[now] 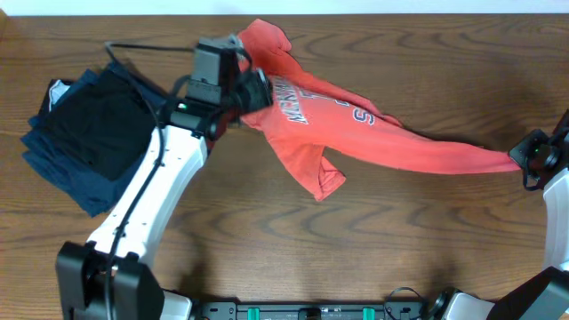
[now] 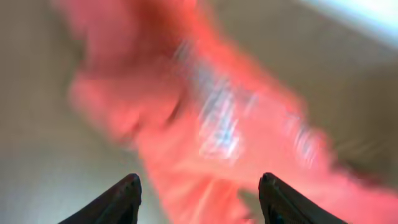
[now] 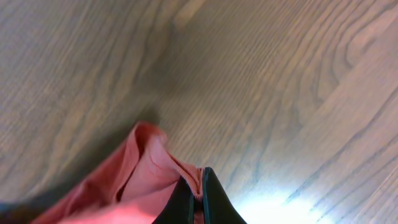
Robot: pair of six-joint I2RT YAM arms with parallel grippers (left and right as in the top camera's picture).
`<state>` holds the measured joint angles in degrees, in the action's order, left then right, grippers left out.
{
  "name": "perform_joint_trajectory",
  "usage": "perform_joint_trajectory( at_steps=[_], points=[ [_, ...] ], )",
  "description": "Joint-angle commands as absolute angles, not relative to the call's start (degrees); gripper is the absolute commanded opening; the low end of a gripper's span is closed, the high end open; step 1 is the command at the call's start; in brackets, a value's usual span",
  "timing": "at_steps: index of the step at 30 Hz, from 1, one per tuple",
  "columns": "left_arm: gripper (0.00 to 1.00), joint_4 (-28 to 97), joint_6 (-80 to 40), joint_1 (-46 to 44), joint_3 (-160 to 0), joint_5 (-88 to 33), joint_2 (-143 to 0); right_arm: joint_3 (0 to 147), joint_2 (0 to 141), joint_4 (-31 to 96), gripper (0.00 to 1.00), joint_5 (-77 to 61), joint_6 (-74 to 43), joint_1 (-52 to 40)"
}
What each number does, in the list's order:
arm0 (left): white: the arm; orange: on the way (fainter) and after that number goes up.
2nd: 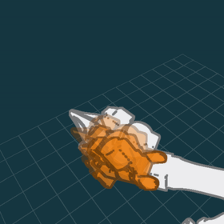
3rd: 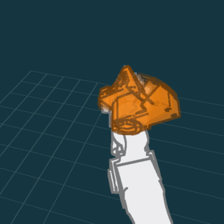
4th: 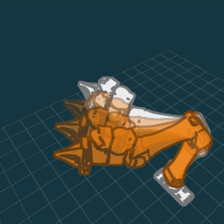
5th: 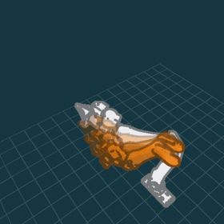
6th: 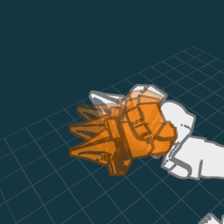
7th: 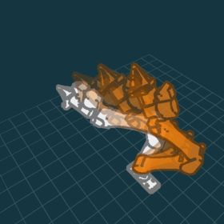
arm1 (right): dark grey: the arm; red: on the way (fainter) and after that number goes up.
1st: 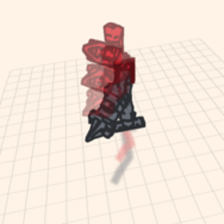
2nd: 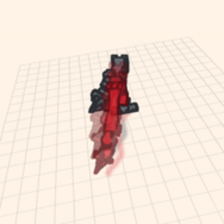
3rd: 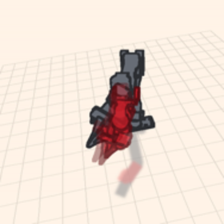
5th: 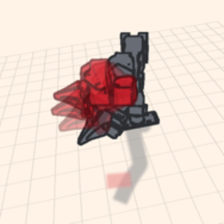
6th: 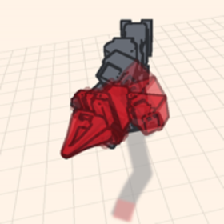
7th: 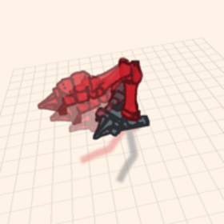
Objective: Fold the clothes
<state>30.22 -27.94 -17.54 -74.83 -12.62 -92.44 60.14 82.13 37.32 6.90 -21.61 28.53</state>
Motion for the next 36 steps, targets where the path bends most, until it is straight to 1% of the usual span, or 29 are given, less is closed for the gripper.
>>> perform_joint_trajectory(
  at_steps=[1,2,4,7,16,19,20,21,23,26,29,34,36],
  points=[
    [0.63,37.1,-26.2,-18.0,-72.5,-10.5,-96.1,60.2,82.1,37.3,0.01,7.0,-20.5,28.4],
    [0.63,39.1,-26.2,-18.2,-72.4,-10.5,-96.4,60.2,82.1,37.3,0.01,7.0,-20.5,28.4],
    [0.59,43.2,-26.2,-19.0,-72.1,-10.5,-97.4,60.2,82.1,37.3,0.01,7.0,-20.5,28.4],
    [0.59,43.5,-27.7,-20.9,-70.5,-10.5,-99.4,60.2,82.1,37.3,0.01,7.0,-20.5,28.4],
    [0.6,25.0,-33.3,-25.8,-65.0,-11.9,-108.7,60.2,82.1,37.7,0.01,7.0,-20.5,28.4],
    [0.59,19.5,-33.8,-26.3,-65.0,-17.9,-112.3,60.2,82.1,37.6,0.01,7.0,-20.5,28.4],
    [0.56,17.9,-33.8,-26.3,-65.0,-19.8,-113.3,60.2,82.1,37.6,0.01,7.0,-20.5,28.4],
    [0.51,16.4,-33.8,-26.5,-65.0,-21.7,-114.4,60.2,82.1,37.6,0.01,7.0,-20.5,28.4],
    [0.06,16.0,-33.8,-26.5,-65.0,-24.2,-115.6,60.2,82.1,37.7,0.01,7.0,-20.5,28.4],
    [0.06,20.4,-33.0,-26.0,-65.1,-25.0,-114.7,60.2,82.1,37.8,0.01,7.0,-20.5,28.4],
    [0.06,32.4,-29.5,-23.2,-66.4,-23.5,-109.6,60.2,82.1,38.2,0.01,7.0,-20.5,28.5],
    [0.06,57.3,-25.5,-15.0,-74.3,-11.2,-97.9,61.5,82.1,40.6,0.01,7.0,-20.5,28.5],
    [0.06,63.0,-25.5,-11.7,-79.3,-7.7,-93.7,62.5,82.1,41.5,0.01,7.0,-20.5,28.5]
  ],
)
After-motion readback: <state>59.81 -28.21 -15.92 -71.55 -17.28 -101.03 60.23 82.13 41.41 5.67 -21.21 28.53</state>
